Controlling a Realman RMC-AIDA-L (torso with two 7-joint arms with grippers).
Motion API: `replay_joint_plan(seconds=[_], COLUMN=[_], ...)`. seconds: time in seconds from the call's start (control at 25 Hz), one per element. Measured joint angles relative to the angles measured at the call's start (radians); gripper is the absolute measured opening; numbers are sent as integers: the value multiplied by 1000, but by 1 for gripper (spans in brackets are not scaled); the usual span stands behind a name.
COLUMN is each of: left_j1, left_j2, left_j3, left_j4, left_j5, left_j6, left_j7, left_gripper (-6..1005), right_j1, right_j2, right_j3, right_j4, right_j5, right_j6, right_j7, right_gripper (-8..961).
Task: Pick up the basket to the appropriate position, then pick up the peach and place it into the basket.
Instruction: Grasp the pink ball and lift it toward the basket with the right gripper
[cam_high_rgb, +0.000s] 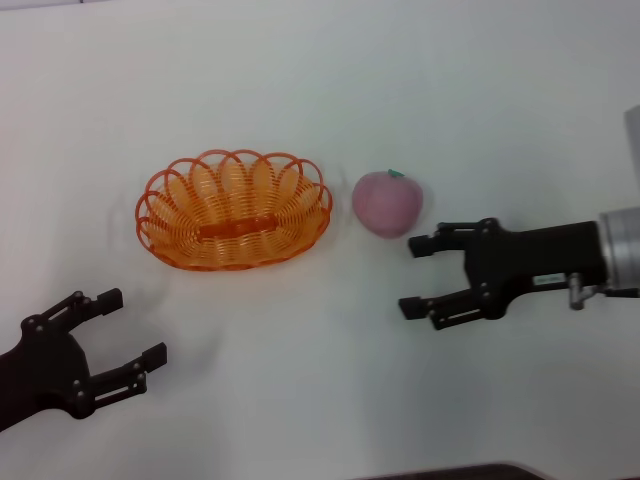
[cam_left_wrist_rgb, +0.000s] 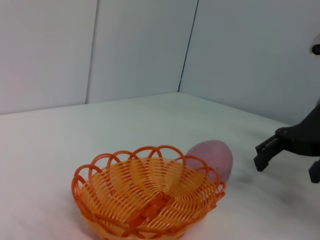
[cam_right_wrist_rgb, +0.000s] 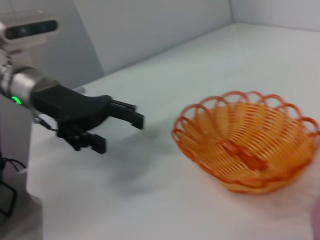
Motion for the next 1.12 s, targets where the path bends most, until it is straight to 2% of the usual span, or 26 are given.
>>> replay_joint_plan(seconds=[0.28,0.56,0.8,1.08,1.12], left_j1=[1,-4,-9,-10,-10], left_j2=[-1,-2,-2,-1,-1], left_j3=[-1,0,-1,0,0], left_j4=[-1,-2,-4,-4,-4], left_j5=[-2,-5,-1,1,1], left_j6=[-6,-5,-12,-13,-13], left_j7=[0,-13,-24,-25,-25], left_gripper=[887,887,887,886,886], right_j1=[-18,14,131,310,310], right_j2=[4,9,3,18,18], right_j3=[3,-13,-7,-57,-57], right_j4=[-167,-397,-453,-455,-455], right_j5=[-12,-39,-164,-414,-414], right_j6=[-54,-75,-76,-77,-77], right_j7=[95,305,531,712,712], right_gripper=[926,919,914,915,914])
